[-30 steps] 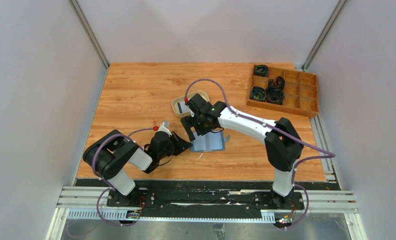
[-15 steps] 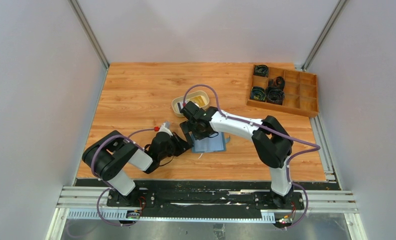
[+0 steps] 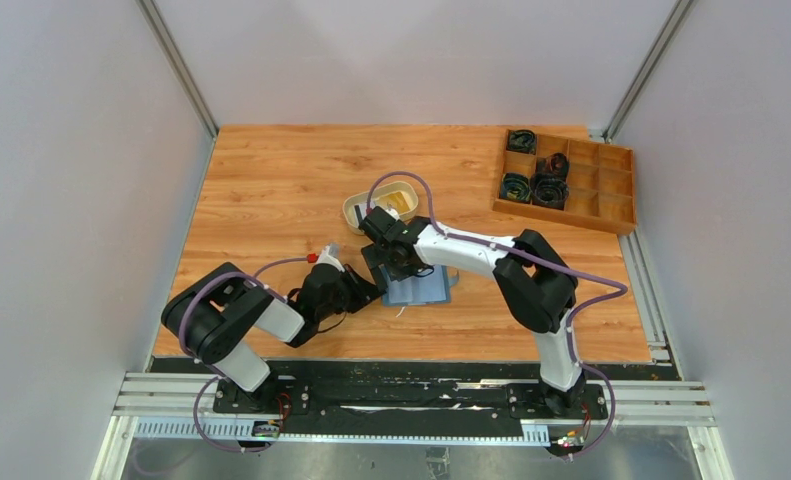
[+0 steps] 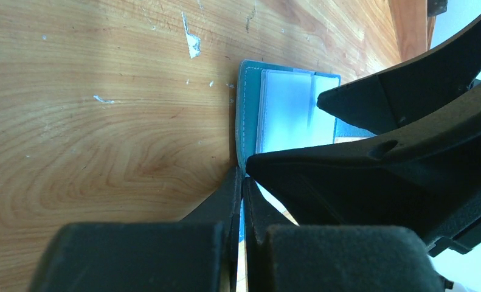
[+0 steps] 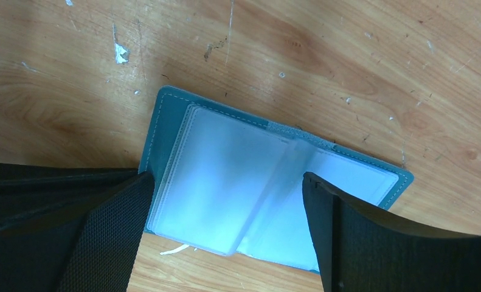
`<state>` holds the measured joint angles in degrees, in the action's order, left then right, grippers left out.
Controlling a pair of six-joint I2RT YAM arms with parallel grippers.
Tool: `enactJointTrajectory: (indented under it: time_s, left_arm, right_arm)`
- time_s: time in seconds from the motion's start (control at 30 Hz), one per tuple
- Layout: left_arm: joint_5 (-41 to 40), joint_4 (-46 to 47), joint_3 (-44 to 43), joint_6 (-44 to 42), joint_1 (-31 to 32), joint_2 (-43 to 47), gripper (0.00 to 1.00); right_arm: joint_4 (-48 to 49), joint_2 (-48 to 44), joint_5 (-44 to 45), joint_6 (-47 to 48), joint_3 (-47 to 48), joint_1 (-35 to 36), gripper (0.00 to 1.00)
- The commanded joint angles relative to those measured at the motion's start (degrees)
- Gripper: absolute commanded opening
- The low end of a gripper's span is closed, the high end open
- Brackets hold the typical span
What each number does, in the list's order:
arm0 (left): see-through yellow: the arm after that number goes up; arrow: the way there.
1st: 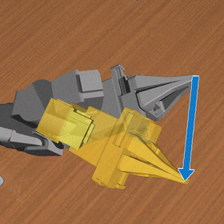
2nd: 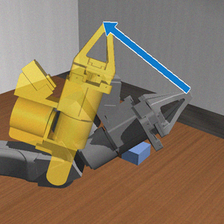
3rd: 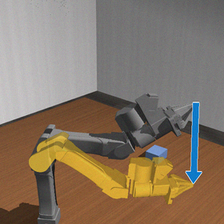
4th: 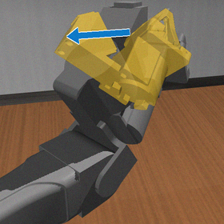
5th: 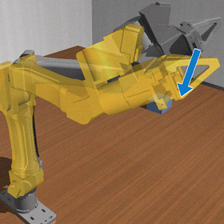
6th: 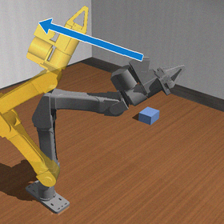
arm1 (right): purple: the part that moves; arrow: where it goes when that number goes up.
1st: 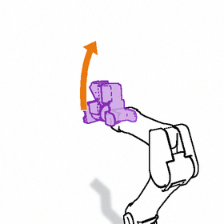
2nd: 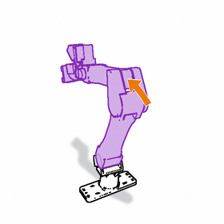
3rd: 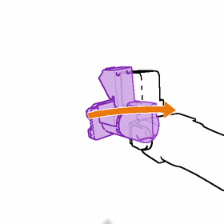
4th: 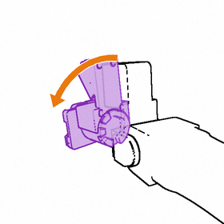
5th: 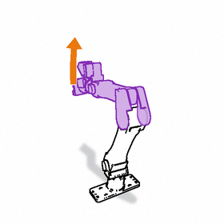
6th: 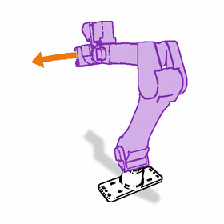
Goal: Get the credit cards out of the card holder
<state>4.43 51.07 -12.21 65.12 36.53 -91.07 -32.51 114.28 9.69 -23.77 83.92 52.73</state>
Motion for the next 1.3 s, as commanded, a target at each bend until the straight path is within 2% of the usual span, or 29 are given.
enactJointTrajectory:
  time_s: [0.0, 0.2, 0.97, 1.27]
  left_arm:
    - [-2.4, -10.6, 1.4, -2.0, 0.5, -0.7, 0.0]
    - [-3.1, -11.8, 1.7, -1.8, 0.5, 0.4, 0.0]
    - [-3.9, -12.7, 2.3, -1.9, 0.6, 1.4, 0.0]
    - [-4.2, -12.7, 2.5, -1.6, 0.6, 1.5, 0.0]
  right_arm:
    - [0.3, 2.3, 1.8, -1.4, -1.7, 0.6, 0.96]
    - [0.4, 3.2, 3.6, -1.4, -3.2, 0.6, 0.96]
    - [-3.1, -3.7, 13.5, 2.0, -13.0, -0.7, 1.0]
    - [-6.9, -4.7, 17.0, 1.6, -12.3, 0.0, 1.0]
